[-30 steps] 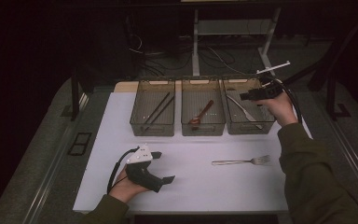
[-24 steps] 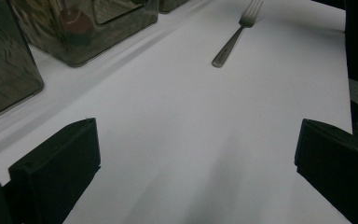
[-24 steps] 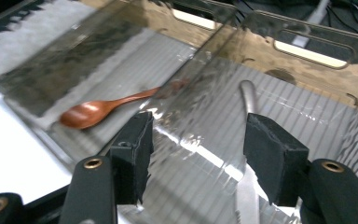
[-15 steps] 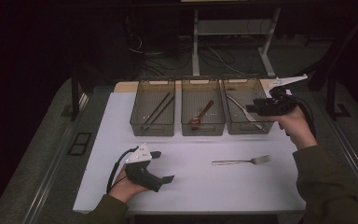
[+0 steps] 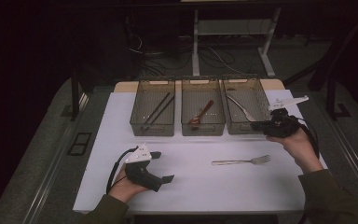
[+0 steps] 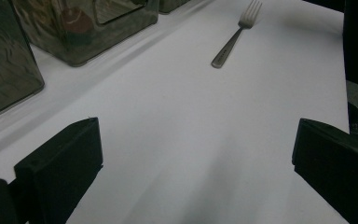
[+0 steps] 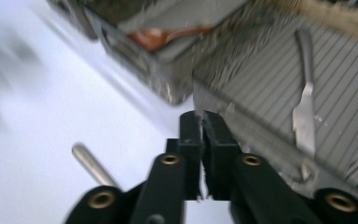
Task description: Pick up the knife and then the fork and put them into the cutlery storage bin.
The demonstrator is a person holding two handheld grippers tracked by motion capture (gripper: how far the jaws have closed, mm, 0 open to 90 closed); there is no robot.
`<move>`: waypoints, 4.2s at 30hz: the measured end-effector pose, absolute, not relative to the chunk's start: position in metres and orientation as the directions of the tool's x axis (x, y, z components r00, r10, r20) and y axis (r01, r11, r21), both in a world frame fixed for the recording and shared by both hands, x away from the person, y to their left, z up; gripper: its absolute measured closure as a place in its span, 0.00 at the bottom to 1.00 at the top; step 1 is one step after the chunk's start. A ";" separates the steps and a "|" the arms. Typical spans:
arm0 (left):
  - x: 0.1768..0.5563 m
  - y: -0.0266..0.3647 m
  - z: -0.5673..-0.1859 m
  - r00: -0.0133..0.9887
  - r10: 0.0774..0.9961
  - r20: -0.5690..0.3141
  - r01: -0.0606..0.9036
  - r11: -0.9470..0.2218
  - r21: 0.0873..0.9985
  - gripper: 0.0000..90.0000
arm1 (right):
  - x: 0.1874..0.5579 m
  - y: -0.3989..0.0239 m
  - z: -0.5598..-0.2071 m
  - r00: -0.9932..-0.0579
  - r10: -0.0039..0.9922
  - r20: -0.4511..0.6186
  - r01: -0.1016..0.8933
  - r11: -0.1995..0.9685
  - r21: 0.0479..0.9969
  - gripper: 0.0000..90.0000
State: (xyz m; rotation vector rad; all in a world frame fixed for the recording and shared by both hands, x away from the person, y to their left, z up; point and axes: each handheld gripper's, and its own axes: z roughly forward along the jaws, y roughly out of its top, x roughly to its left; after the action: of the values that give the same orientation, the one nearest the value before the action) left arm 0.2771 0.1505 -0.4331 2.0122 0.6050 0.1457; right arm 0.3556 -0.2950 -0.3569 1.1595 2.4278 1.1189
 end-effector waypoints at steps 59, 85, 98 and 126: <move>0.276 0.147 -0.435 0.877 0.458 -0.147 0.349 -0.396 0.849 0.01 | 0.289 -0.305 -0.427 -0.789 0.604 0.108 0.589 0.695 0.413 0.99; 0.276 0.148 -0.435 0.876 0.460 -0.147 0.349 -0.393 0.851 0.01 | 0.305 -0.234 -0.414 -0.895 0.444 0.051 0.437 0.845 0.309 0.86; 0.276 0.147 -0.436 0.878 0.455 -0.146 0.346 -0.396 0.850 0.01 | 0.310 -0.219 -0.420 -0.914 0.404 0.040 0.403 0.892 0.206 0.88; 0.279 0.154 -0.439 0.871 0.474 -0.127 0.337 -0.390 0.857 0.01 | 0.317 -0.230 -0.417 -0.897 0.440 0.051 0.436 0.856 0.278 0.94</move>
State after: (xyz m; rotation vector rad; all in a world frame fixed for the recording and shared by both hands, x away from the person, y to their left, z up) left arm 0.2794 0.1539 -0.4391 2.0130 0.5912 0.1671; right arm 0.3167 -0.2301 -0.4168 0.7104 3.0126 0.4468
